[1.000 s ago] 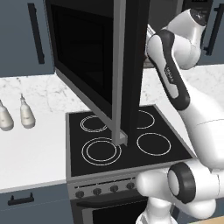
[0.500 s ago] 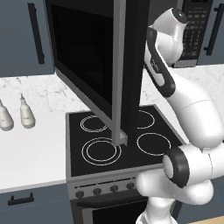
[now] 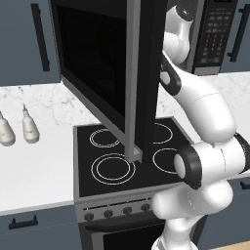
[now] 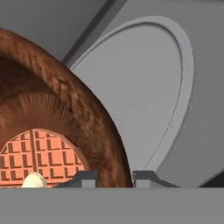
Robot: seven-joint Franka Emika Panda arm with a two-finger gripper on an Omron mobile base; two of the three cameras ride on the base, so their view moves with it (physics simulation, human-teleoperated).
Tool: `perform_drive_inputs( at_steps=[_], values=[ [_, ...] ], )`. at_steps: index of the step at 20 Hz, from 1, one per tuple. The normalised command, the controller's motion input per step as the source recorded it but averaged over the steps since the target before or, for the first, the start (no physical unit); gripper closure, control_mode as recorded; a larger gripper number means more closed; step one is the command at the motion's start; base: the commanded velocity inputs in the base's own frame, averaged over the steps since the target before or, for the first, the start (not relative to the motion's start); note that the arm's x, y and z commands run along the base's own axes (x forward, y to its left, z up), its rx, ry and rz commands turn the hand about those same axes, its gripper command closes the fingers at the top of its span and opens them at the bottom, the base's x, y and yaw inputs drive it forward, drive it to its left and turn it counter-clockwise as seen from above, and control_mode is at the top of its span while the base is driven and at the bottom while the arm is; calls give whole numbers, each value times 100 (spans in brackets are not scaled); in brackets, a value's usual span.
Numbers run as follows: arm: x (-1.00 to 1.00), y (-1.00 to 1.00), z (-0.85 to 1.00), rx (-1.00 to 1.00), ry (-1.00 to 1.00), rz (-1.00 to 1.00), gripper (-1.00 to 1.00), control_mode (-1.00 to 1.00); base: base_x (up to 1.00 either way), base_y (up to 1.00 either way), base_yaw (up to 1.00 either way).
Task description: Open the microwave, place the bowl with waffle inside the microwave, then close the microwave door and turn it on.
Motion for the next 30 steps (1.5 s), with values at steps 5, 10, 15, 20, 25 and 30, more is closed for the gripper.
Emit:
perform_drive_inputs(
  at_steps=[5, 10, 15, 20, 25, 30],
  values=[
    [55, 1, 0, -3, 0, 0, 100, -100, 0, 0, 0],
    [16, 5, -12, -2, -5, 0, 100, -100, 0, 0, 0],
    [3, 14, -29, -4, -12, -1, -100, -100, 0, 0, 0],
    [13, 7, -5, -1, -11, -1, -100, -100, 0, 0, 0],
    [0, 7, 3, 0, -26, -3, -100, -100, 0, 0, 0],
    [-10, 2, 17, 0, -20, 0, -100, -100, 0, 0, 0]
  ],
)
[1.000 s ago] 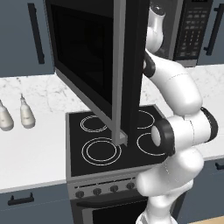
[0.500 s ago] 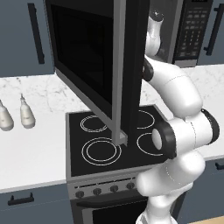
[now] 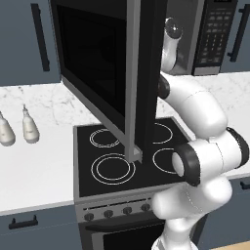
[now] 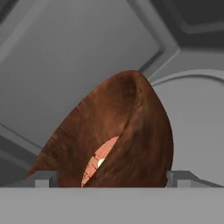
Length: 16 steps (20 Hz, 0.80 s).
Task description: Open the microwave, place the bowl with waffle inside the microwave, then close the microwave door and turn it on.
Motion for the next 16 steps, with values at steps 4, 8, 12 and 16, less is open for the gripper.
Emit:
perform_drive_inputs(
  at_steps=[4, 8, 12, 16],
  values=[
    [-80, -13, 14, 2, -3, 0, -100, -100, 0, 0, 0],
    [-100, -18, 28, 2, 8, 0, -100, -100, 0, 0, 0],
    [-100, -14, 30, 5, 17, 0, -100, -100, 0, 0, 0],
    [-100, -18, 19, 12, 17, 4, -100, -100, 0, 0, 0]
  ],
)
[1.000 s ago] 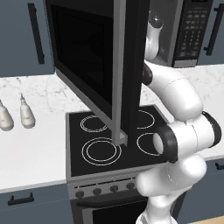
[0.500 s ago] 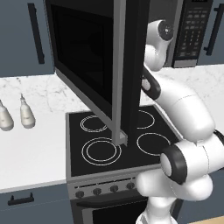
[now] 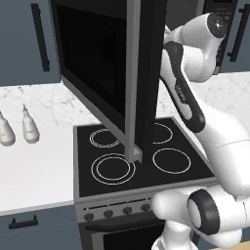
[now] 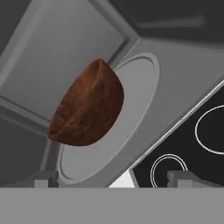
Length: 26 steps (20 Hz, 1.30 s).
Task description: Open the microwave, place the bowl with waffle inside the microwave, then close the microwave door and turn it on.
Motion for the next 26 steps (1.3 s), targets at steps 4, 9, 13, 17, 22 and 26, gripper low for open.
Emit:
perform_drive_inputs(
  at_steps=[4, 9, 13, 17, 22, 26],
  values=[
    [-100, -24, 2, 10, -2, 2, -100, -100, 0, 0, 0],
    [-100, -20, -6, 1, -17, -5, -100, -100, 0, 0, 0],
    [-100, -9, -5, 0, -12, -8, -100, -100, 0, 0, 0],
    [-100, 0, -6, 4, 2, -11, -100, -100, 0, 0, 0],
    [-100, 0, 0, 20, 4, -8, -100, -100, 0, 0, 0],
    [-100, 1, 0, 28, 0, -1, -100, -100, 0, 0, 0]
  ],
)
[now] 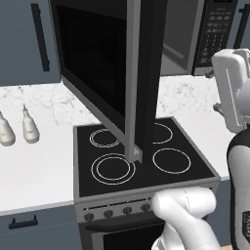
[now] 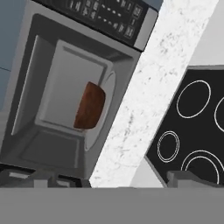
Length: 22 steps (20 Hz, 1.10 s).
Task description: Open the microwave, place the bowl with waffle inside the microwave, then close the microwave door and turn it on.
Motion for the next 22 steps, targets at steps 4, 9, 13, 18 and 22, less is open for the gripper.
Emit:
perform_drive_inputs(
  at_steps=[4, 9, 13, 18, 22],
  values=[
    [-76, 11, 1, 15, 0, 0, -100, -100, 0, 0, 0],
    [-65, 13, 4, 6, 0, 1, -100, -100, 0, 0, 0],
    [-58, 25, 6, 3, 0, 0, -100, -100, 0, 0, 0],
    [-40, 30, 5, 9, 0, 0, -100, -100, 0, 0, 0],
    [-28, 36, 1, 10, 0, 0, -100, -100, 0, 0, 0]
  ],
)
